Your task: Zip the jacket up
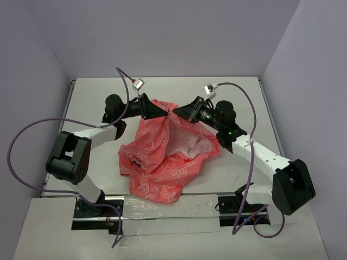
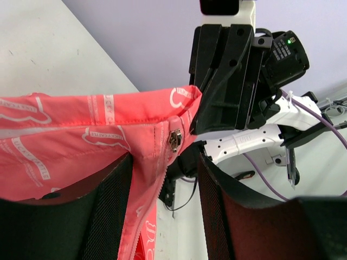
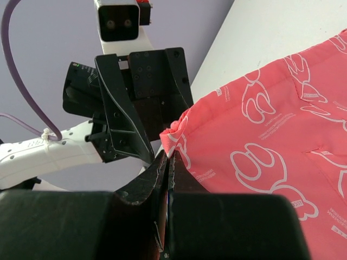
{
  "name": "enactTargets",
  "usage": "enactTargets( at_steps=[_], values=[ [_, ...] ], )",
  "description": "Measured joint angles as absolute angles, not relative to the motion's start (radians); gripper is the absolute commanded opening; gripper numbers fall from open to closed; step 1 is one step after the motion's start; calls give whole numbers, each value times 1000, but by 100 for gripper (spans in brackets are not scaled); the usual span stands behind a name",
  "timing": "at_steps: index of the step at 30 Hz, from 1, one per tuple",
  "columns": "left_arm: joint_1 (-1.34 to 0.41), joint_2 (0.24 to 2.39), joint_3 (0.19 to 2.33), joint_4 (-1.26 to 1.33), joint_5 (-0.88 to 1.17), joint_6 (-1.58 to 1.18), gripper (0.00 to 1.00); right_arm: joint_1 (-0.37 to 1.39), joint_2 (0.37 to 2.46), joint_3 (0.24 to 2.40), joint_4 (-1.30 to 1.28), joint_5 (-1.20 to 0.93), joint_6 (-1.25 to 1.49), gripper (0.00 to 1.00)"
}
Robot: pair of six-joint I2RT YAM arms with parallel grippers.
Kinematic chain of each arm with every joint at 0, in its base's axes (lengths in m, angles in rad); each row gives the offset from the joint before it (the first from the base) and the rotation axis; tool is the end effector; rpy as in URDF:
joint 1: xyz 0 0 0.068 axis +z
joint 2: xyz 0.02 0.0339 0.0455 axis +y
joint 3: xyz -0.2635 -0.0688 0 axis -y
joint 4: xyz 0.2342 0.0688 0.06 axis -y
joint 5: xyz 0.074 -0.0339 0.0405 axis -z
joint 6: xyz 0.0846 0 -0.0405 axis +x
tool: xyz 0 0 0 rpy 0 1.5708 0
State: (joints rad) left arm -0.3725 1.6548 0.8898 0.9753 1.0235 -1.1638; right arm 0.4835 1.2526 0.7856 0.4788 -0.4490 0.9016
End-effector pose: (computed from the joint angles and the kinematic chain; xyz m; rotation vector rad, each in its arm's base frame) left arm 0.3165 -0.2012 0.2818 0.3764 1.7560 -1.8629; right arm 0.2697 0.1831 0.3137 -0.0316 1.7516 1.4028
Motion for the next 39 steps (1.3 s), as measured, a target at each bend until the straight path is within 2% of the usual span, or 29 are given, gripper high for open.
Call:
enactTargets(
  at_steps=[9,14,16,24,28,39],
  values=[
    [-373,1698,930,977,1004,-1180,54,484,1253,786,479,-453,902,0],
    [-373,1719,941,1019,1004,-1225,42,484,1253,793,478,-453,900,0],
    [-373,1721,941,1040,1004,-1241,31,484,1253,795,478,-453,900,0],
    [-371,1727,941,1108,1007,-1294,15,482,1253,799,478,-452,900,0],
    [-371,1732,940,1126,1006,-1313,0,480,1253,799,478,-449,900,0],
    [-367,1732,896,1241,1002,-1405,0,479,1274,826,477,-434,899,0]
  ],
)
